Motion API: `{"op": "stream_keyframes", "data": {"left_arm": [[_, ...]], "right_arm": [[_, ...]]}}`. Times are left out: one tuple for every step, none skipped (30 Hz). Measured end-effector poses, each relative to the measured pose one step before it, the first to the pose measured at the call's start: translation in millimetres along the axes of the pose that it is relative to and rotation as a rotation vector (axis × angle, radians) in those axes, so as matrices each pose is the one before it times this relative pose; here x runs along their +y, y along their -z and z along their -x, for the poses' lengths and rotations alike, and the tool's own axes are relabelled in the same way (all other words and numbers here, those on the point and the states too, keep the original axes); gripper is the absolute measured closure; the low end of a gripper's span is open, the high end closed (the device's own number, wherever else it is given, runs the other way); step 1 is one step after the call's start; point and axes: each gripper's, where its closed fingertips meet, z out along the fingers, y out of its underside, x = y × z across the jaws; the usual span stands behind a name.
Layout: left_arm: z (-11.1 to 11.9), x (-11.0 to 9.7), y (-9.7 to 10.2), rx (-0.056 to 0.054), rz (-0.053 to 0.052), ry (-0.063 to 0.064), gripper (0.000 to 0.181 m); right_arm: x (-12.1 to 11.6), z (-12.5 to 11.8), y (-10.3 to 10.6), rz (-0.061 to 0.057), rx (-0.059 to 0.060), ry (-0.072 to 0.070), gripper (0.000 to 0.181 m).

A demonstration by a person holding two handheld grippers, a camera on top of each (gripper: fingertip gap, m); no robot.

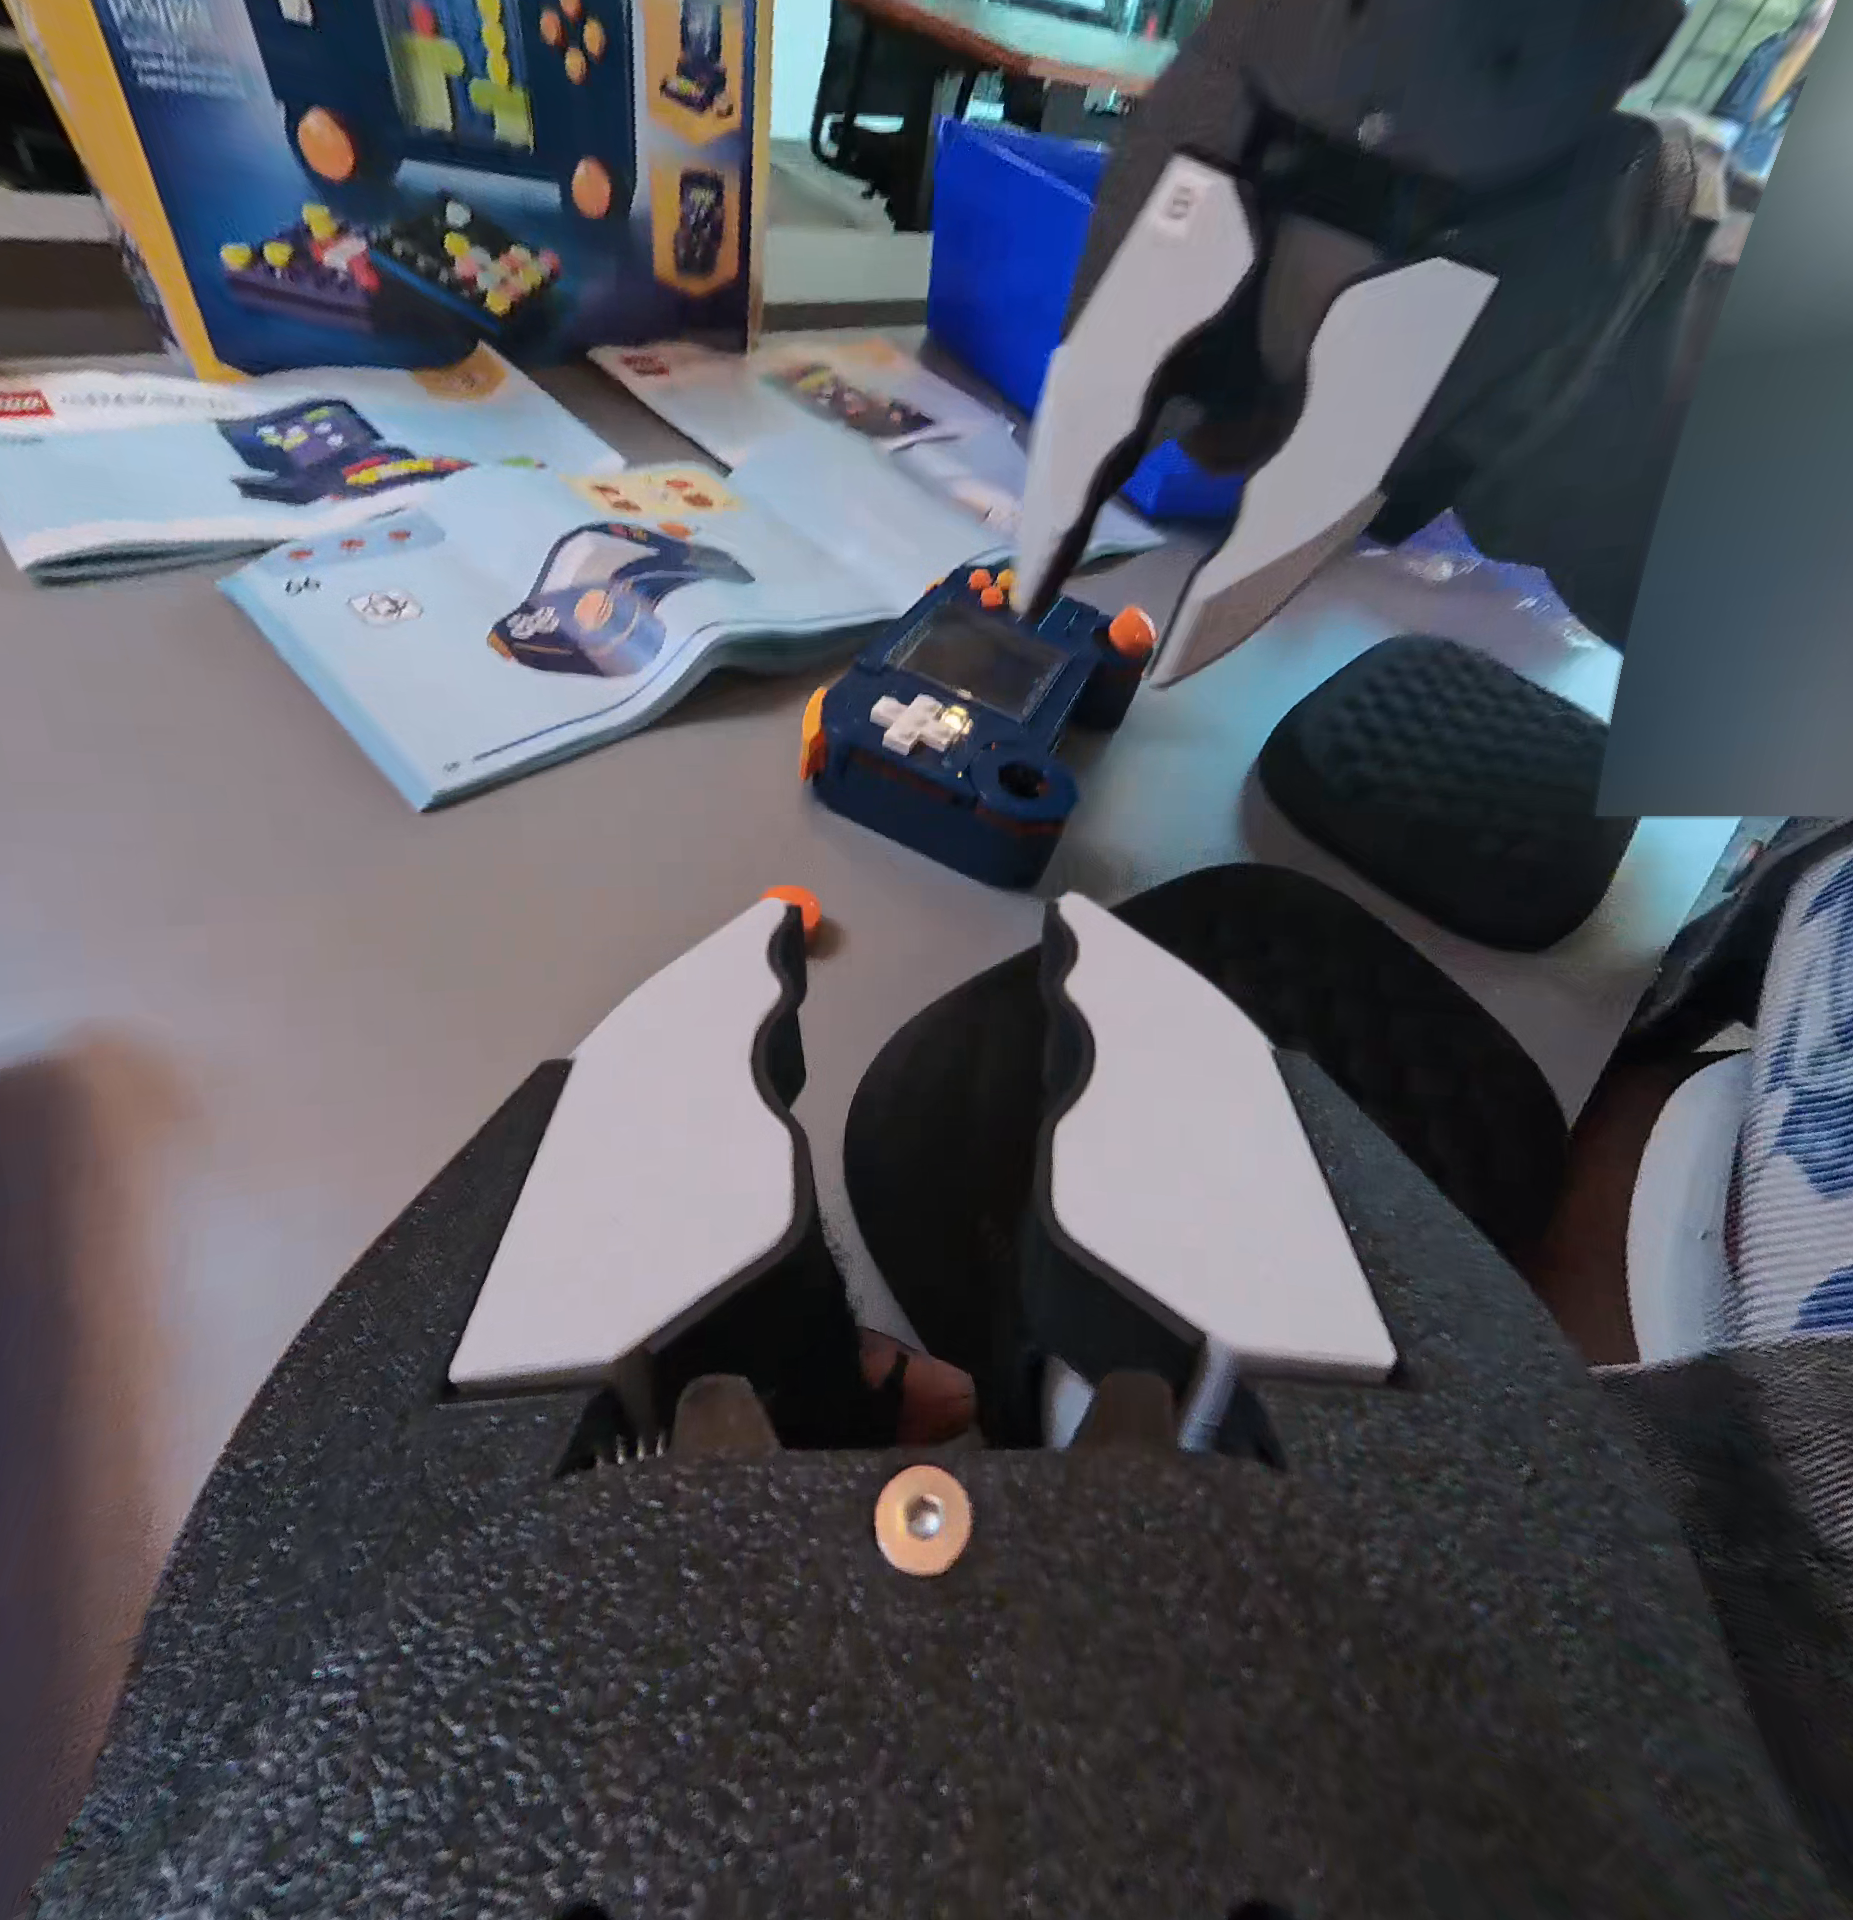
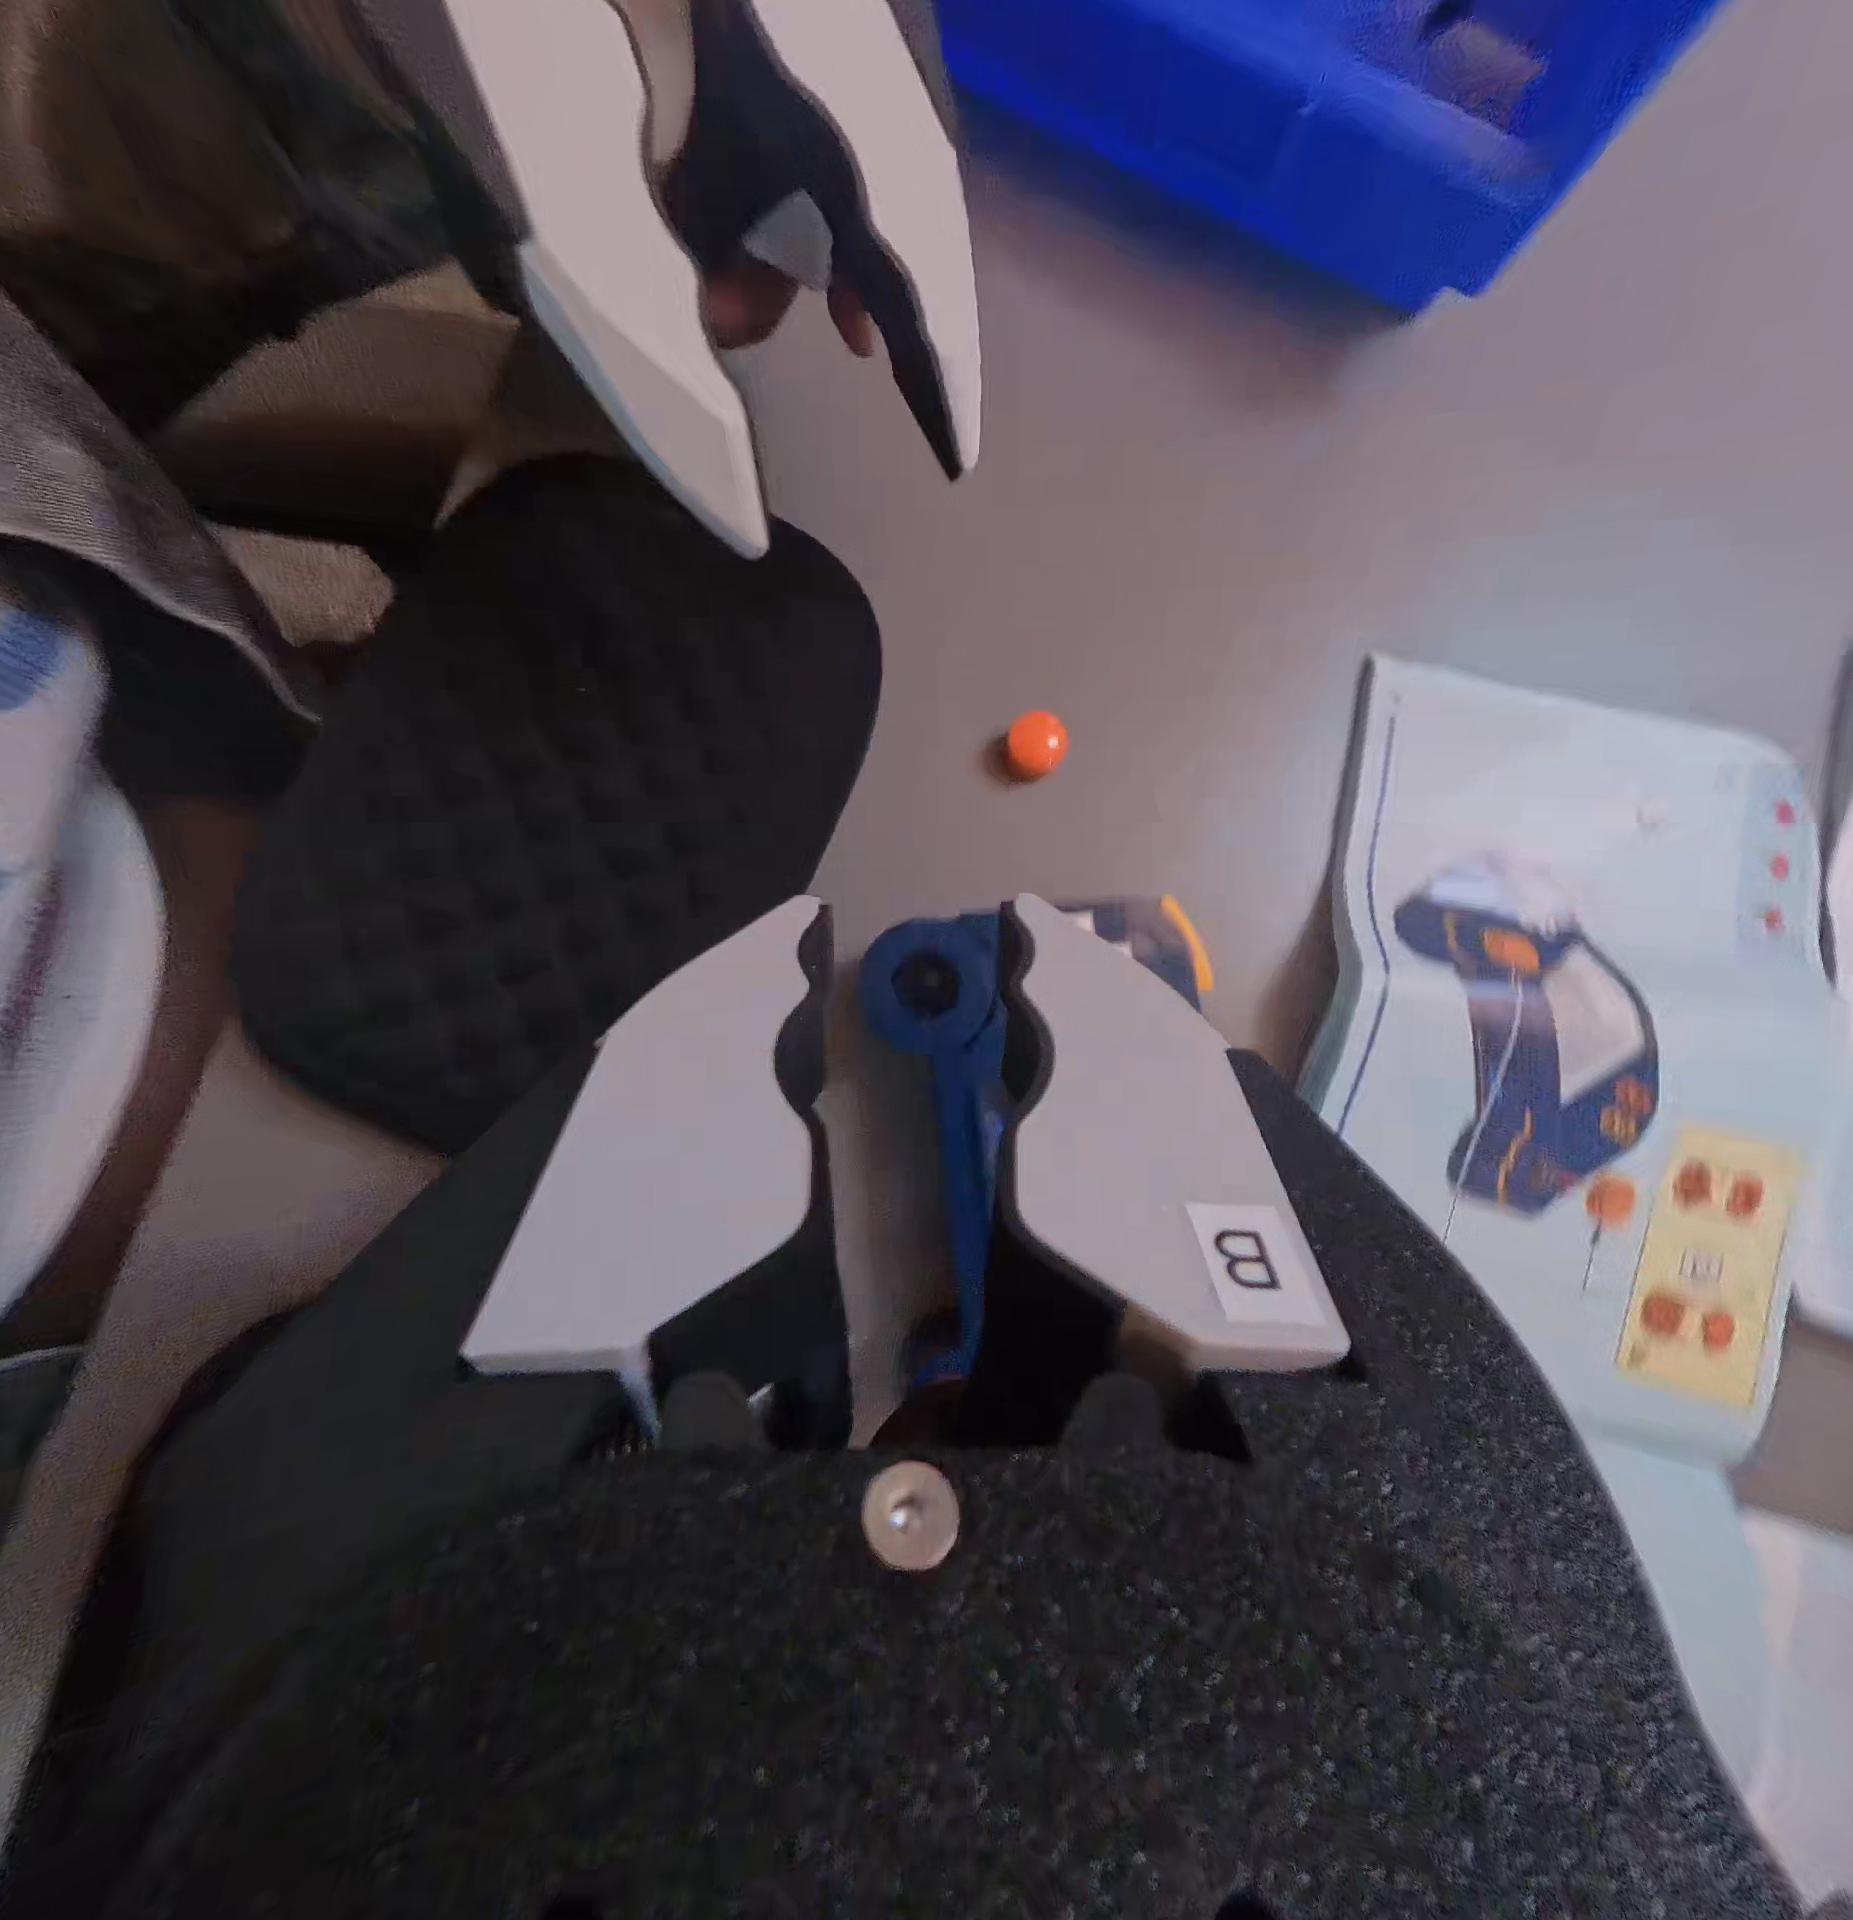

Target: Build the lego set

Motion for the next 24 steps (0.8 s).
{"op": "stream_keyframes", "data": {"left_arm": [[-0.57, 1.52, 0.40, -0.0040, 0.0106, -0.0039, 0.139], [-0.60, 0.37, -0.18, -0.0011, 0.0064, -0.0037, 0.139], [-0.45, 0.60, -0.58, -0.0015, 0.0098, -0.0002, 0.139], [-0.54, 1.48, -0.79, 0.0006, 0.0143, -0.0011, 0.139], [-0.22, 2.09, -0.77, -0.0017, 0.0149, -0.0029, 0.139], [0.63, 2.03, -0.63, -0.0082, 0.0117, -0.0043, 0.139], [0.80, 1.67, -0.53, -0.0088, 0.0079, -0.0049, 0.139], [0.48, 1.43, -0.59, -0.0047, 0.0056, -0.0009, 0.139], [0.30, 1.63, -0.80, -0.0016, 0.0062, 0.0037, 0.139], [0.43, 2.03, -0.89, -0.0024, 0.0087, 0.0037, 0.140], [0.43, 2.25, -0.95, -0.0045, 0.0092, 0.0009, 0.140], [0.13, 2.09, -1.13, -0.0029, 0.0092, -0.0021, 0.140], [-0.47, 1.66, -1.35, -0.0013, 0.0087, -0.0028, 0.140], [-0.86, 1.05, -1.47, -0.0001, 0.0073, -0.0031, 0.140], [-1.31, 0.06, -1.53, 0.0009, 0.0051, -0.0043, 0.141], [-2.12, -1.29, -1.62, 0.0030, -0.0004, -0.0067, 0.143], [-3.53, -2.74, -2.01, 0.0092, -0.0067, -0.0106, 0.144], [-5.01, -4.18, -2.35, 0.0187, -0.0115, -0.0151, 0.146], [-5.73, -4.65, -3.00, 0.0260, -0.0105, -0.0226, 0.150], [-4.91, -4.38, -3.89, 0.0256, -0.0057, -0.0307, 0.154], [-3.10, -3.70, -4.83, 0.0219, 0.0003, -0.0371, 0.158], [-1.49, -2.26, -5.71, 0.0224, 0.0088, -0.0397, 0.162], [-0.52, -0.66, -6.53, 0.0301, 0.0145, -0.0380, 0.165], [1.37, 1.00, -7.15, 0.0325, 0.0189, -0.0268, 0.167]], "right_arm": [[-2.42, -4.46, -13.71, 0.0423, -0.0170, 0.0376, 0.152], [-1.64, -4.68, -13.48, 0.0430, -0.0249, 0.0337, 0.153], [-0.83, -5.10, -12.76, 0.0446, -0.0291, 0.0227, 0.153], [0.07, -6.12, -11.33, 0.0465, -0.0234, 0.0144, 0.154], [0.26, -4.87, -9.56, 0.0438, -0.0251, 0.0163, 0.155], [0.32, -4.84, -7.14, 0.0363, -0.0138, 0.0151, 0.155], [0.02, -4.28, -5.01, 0.0287, -0.0053, 0.0155, 0.155], [-1.19, -3.16, -3.39, 0.0149, 0.0000, 0.0157, 0.155], [-2.12, -0.67, -2.40, 0.0023, -0.0068, 0.0146, 0.156], [-1.80, 1.15, -1.83, 0.0005, -0.0114, 0.0090, 0.156], [-0.68, 1.22, -1.60, 0.0055, -0.0074, 0.0072, 0.156], [1.13, 0.25, -1.76, 0.0137, 0.0024, 0.0109, 0.158], [1.94, -0.71, -1.80, 0.0147, 0.0106, 0.0137, 0.163], [0.69, -0.28, -1.00, 0.0028, 0.0078, 0.0157, 0.166], [-1.34, 0.36, 0.82, -0.0165, 0.0043, 0.0092, 0.166], [-1.40, 0.96, 3.25, -0.0236, -0.0010, -0.0041, 0.166], [-2.15, 0.66, 6.76, -0.0390, 0.0041, -0.0155, 0.166], [-2.43, 1.78, 10.35, -0.0513, 0.0024, -0.0177, 0.166], [-1.18, 2.47, 12.77, -0.0505, 0.0028, -0.0179, 0.166], [0.90, 3.37, 13.73, -0.0413, 0.0031, -0.0179, 0.166], [3.15, 4.83, 13.01, -0.0281, -0.0035, -0.0184, 0.166], [4.85, 5.78, 10.88, -0.0188, -0.0077, -0.0188, 0.167], [6.17, 4.88, 7.79, -0.0115, -0.0030, -0.0236, 0.166], [7.19, 3.85, 4.50, -0.0054, 0.0005, -0.0259, 0.167]]}}
